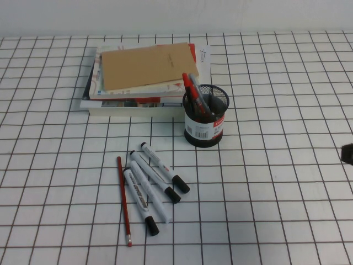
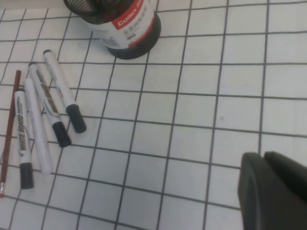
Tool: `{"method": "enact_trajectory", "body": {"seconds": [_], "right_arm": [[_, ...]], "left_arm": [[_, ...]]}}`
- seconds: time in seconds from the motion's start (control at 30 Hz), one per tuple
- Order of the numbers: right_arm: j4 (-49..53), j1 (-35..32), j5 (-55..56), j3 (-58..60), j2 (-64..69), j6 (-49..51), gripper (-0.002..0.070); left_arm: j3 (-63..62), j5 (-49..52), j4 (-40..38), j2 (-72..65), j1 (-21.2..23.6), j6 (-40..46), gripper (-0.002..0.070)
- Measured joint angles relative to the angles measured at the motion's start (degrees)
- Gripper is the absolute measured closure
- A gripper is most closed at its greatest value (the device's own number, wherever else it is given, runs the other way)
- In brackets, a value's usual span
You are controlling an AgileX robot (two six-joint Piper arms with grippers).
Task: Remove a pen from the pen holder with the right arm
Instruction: 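Take a marker out of the pen holder and lay it on the table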
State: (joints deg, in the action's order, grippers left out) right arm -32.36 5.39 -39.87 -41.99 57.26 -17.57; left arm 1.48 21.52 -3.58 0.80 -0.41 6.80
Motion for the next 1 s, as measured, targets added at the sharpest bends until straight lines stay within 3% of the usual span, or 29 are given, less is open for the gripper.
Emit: {"method": "enact_trajectory", "body": {"seconds": [0.4,0.57,0.73,0.83,1.0], "right_arm": [[3.3,25.6,16.9,-14.1,22.3,2.1,0.0692],[3.3,31.4,25.3,-19.2,30.1,1.3,0.0692],[5.0,35.3,41.0,-20.0,35.4,0.0,0.0685],[7.9,36.4,50.4,-20.0,38.7,-0.2,0.0634],[9.7,36.5,60.6,-20.1,43.8,-0.2,0.0434]], "left_arm": [[0.0,0.0,0.0,0.0,0.0,0.0,0.0679],[0.0,0.0,0.0,0.0,0.0,0.0,0.0679],[0.0,0.0,0.0,0.0,0.0,0.0,0.0679],[0.0,0.0,0.0,0.0,0.0,0.0,0.0679],[0.0,0.0,0.0,0.0,0.0,0.0,0.0679]]}}
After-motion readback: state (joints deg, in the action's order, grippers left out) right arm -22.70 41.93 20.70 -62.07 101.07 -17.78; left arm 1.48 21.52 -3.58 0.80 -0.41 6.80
